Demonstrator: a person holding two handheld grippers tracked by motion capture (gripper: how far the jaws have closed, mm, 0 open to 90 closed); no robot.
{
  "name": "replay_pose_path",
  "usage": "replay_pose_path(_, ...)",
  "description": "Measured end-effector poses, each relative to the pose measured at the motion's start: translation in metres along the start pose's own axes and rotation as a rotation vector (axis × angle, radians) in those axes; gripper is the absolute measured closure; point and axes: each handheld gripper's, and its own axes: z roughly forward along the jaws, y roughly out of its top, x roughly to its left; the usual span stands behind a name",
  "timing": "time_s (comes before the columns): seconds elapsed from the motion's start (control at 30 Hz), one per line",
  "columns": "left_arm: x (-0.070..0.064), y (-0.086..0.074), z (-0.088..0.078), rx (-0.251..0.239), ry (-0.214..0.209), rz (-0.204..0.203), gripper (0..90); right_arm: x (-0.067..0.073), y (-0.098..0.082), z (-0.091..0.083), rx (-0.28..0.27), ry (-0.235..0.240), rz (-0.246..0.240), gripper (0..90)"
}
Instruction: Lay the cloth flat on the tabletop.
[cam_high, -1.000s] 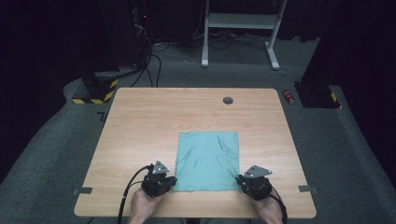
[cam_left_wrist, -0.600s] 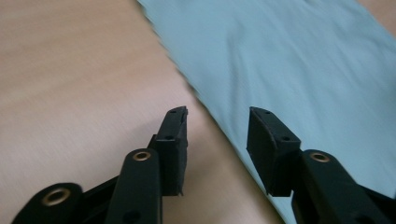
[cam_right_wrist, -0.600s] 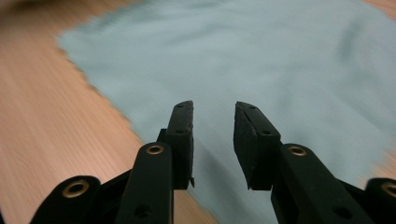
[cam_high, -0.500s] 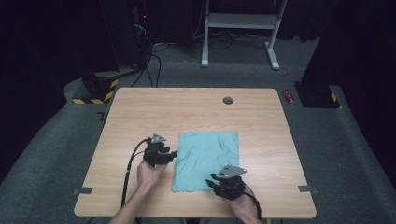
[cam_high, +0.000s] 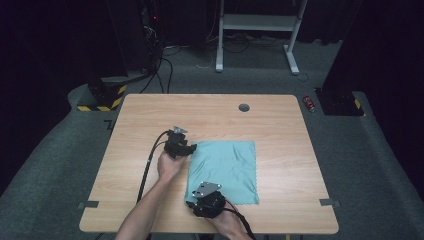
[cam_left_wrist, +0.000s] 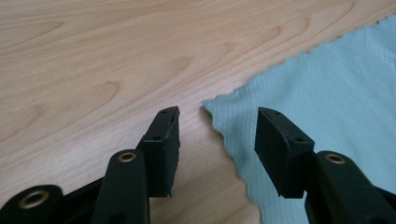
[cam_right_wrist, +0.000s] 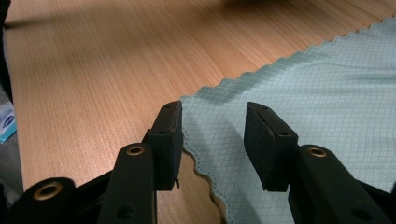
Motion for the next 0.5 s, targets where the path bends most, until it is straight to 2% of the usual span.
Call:
replay_pose_path(0.07,-0.003,0.005,0.006,0.003,0.01,0.019,50.4,-0.001,0.0,0.0,-0.001,0.003,0.011,57.3)
replay_pose_path(0.13,-0.004,0.01,0.01,0.026,0.016,0.03,51.5,0.0,0.0,0.0,0.003,0.002,0.008,57.9)
replay_pose_path(0.23,-0.007,0.014,0.013,0.031,0.018,0.03,56.8,0.002,-0.001,0.001,0.011,-0.008,-0.007,60.3)
replay_pose_path(0.33,-0.008,0.014,0.013,0.032,0.031,0.032,65.2,0.001,0.0,0.001,0.015,-0.025,-0.007,66.6)
replay_pose_path(0.43,-0.006,0.014,0.011,0.049,0.042,0.048,75.0,0.003,0.001,0.001,0.025,-0.051,-0.028,73.4)
replay_pose_path(0.5,-0.004,0.013,0.01,0.056,0.045,0.053,81.6,0.003,0.002,0.001,0.024,-0.051,-0.033,78.7)
